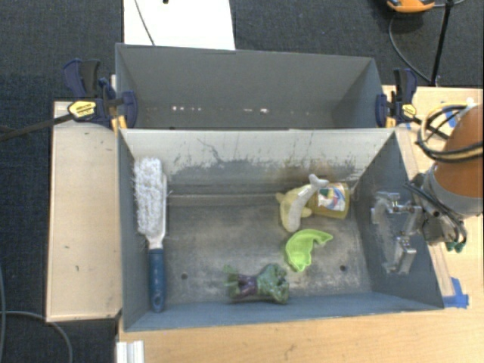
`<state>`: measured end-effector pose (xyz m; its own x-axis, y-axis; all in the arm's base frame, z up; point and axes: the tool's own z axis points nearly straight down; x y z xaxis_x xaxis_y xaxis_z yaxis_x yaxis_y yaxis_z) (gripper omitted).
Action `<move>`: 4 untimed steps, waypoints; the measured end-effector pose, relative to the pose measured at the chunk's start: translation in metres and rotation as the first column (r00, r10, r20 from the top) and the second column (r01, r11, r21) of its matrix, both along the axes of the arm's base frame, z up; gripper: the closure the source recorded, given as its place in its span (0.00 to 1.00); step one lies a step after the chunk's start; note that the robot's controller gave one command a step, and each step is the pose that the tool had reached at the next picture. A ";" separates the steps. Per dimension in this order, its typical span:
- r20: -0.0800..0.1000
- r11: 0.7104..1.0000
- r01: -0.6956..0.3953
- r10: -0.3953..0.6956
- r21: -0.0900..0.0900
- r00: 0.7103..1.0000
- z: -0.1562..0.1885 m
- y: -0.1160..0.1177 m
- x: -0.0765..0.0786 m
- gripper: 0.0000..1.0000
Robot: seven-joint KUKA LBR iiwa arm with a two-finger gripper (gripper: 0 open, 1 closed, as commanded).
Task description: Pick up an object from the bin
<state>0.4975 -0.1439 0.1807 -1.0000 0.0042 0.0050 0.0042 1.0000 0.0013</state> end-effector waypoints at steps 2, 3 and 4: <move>0.014 0.987 -0.160 0.160 -0.006 0.987 -0.036 0.033 0.007 0.00; 0.008 0.982 -0.189 0.189 -0.001 0.982 -0.058 0.078 0.015 0.00; 0.009 0.906 -0.422 0.422 -0.003 0.906 -0.044 0.101 0.027 0.00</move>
Offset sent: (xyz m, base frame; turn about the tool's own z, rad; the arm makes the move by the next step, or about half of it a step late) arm 0.0102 0.0935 -0.1107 -0.4237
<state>0.5241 -0.0427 0.1368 -0.9081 -0.4187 -0.0038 -0.4187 0.9081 -0.0012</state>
